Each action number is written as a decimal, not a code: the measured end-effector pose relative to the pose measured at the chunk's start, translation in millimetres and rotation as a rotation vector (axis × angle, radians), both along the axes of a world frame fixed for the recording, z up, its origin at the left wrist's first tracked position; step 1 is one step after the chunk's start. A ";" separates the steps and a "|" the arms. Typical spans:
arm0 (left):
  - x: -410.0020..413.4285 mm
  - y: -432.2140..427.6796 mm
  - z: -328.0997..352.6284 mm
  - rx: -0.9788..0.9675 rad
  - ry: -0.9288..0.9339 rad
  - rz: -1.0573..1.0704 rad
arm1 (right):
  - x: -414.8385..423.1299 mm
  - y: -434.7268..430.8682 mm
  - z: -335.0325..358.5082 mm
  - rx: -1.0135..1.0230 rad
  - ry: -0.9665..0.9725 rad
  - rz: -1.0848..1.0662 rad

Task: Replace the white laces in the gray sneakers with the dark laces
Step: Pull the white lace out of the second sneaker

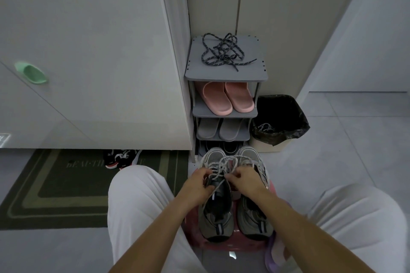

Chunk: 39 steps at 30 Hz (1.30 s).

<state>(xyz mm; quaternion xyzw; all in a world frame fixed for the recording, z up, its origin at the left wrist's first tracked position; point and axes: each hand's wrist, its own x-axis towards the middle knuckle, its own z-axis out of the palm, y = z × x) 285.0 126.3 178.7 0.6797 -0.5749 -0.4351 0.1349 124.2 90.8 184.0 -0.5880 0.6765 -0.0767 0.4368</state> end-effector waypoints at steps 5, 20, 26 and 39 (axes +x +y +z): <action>-0.6 0.2 -0.1 -0.003 0.002 -0.005 | -3.1 -1.8 -5.4 -0.016 0.078 0.039; 1.1 -0.5 -4.0 -0.006 0.002 0.005 | -1.0 -1.1 -10.3 -0.076 0.060 0.026; 2.6 0.2 -5.6 0.000 0.011 -0.010 | -5.6 -11.5 -4.6 0.117 -0.327 -0.324; 2.3 1.3 -5.9 -0.019 0.035 0.004 | -7.3 0.7 -13.8 -0.050 -0.047 0.001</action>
